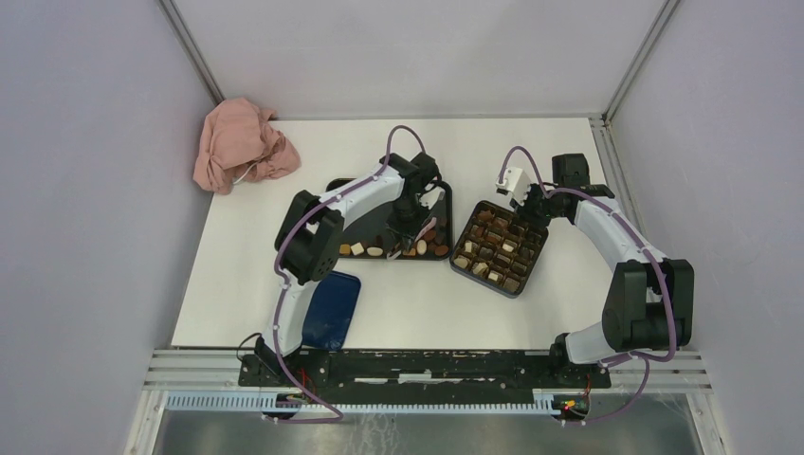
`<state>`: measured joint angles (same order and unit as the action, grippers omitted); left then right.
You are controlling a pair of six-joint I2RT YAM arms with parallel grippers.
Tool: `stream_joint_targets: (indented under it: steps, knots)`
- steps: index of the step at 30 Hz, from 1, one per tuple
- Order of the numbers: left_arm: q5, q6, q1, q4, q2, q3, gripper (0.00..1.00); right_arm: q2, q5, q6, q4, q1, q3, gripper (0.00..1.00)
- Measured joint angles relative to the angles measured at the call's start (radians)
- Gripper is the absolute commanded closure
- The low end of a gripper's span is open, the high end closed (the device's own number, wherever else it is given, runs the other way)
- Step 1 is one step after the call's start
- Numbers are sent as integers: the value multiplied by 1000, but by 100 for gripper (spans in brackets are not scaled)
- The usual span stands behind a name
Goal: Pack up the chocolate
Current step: Pick up the fake chocolate from the plate, then place the fake chocolate in the packing box.
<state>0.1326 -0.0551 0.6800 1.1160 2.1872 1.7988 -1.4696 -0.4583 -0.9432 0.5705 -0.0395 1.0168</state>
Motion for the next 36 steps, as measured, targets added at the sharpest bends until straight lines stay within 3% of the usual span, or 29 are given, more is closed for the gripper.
stream_joint_targets:
  steps: [5, 14, 26, 36]
  knots:
    - [0, 0, -3, 5, 0, 10, 81, 0, 0, 0, 0, 0, 0, 98]
    - [0, 0, -22, -22, -17, -1, 88, 0, -12, 9, -1, 0, 0, 98]
    - [104, -9, -27, -146, -294, -171, 91, 74, -34, 71, -47, 0, -24, 99]
    - [241, -42, 97, -236, -395, -248, 91, 79, -29, 82, -63, 0, -25, 99]
